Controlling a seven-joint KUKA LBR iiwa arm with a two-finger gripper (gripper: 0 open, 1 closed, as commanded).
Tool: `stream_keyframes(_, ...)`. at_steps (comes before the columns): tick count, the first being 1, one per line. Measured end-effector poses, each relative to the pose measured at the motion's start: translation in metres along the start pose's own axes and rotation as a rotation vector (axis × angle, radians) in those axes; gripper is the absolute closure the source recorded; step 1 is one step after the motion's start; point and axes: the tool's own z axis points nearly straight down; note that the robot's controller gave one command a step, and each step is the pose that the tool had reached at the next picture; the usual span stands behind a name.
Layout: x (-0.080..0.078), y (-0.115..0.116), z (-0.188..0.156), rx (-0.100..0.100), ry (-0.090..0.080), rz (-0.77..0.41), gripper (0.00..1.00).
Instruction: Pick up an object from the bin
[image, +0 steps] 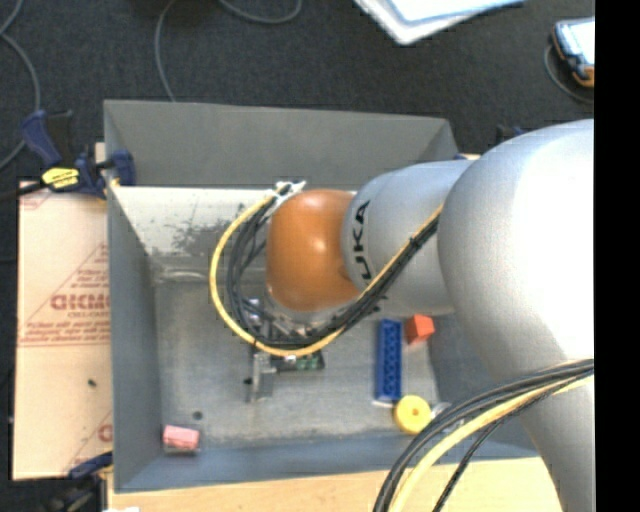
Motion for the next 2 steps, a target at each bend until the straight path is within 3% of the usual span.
stream_keyframes(1, 0.018, 0.007, -0.044, -0.003, -0.006, 0.001, 0.0)
stream_keyframes(2, -0.027, -0.057, -0.031, 0.0, -0.004, 0.045, 0.0)
